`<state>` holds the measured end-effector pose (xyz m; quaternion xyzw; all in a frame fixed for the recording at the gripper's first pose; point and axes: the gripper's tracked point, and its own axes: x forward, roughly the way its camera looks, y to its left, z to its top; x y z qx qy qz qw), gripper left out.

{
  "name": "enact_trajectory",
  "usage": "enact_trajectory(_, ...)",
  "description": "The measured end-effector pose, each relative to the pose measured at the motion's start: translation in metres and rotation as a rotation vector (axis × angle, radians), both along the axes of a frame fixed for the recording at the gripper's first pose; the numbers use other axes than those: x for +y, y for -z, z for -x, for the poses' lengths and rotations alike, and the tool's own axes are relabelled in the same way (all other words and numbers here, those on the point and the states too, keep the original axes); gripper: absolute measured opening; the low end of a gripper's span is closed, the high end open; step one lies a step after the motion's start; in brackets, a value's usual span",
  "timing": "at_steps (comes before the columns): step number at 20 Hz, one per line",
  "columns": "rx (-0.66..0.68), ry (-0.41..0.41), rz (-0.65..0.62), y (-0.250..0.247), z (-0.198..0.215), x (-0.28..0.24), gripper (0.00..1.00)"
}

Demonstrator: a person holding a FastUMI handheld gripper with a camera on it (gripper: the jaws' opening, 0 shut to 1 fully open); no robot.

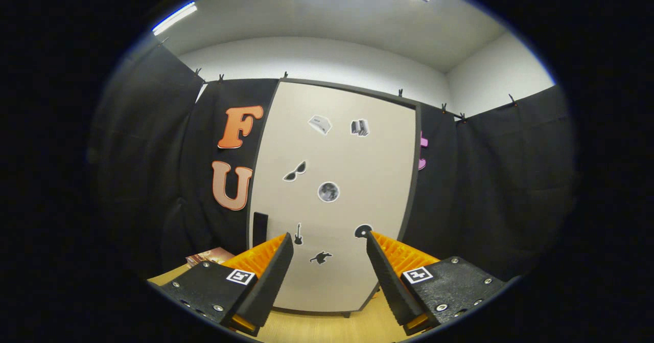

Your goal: Open the shoe cabinet door, grab the shoes and put them into the shoe cabinet, then close the shoe cabinet door.

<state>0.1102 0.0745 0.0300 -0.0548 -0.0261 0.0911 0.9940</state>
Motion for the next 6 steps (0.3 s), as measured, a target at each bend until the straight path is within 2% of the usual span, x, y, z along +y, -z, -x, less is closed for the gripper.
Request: enact_trajectory(6,-0.032,0.145,-0.017,-0.014,0.049,-0.079,0.90)
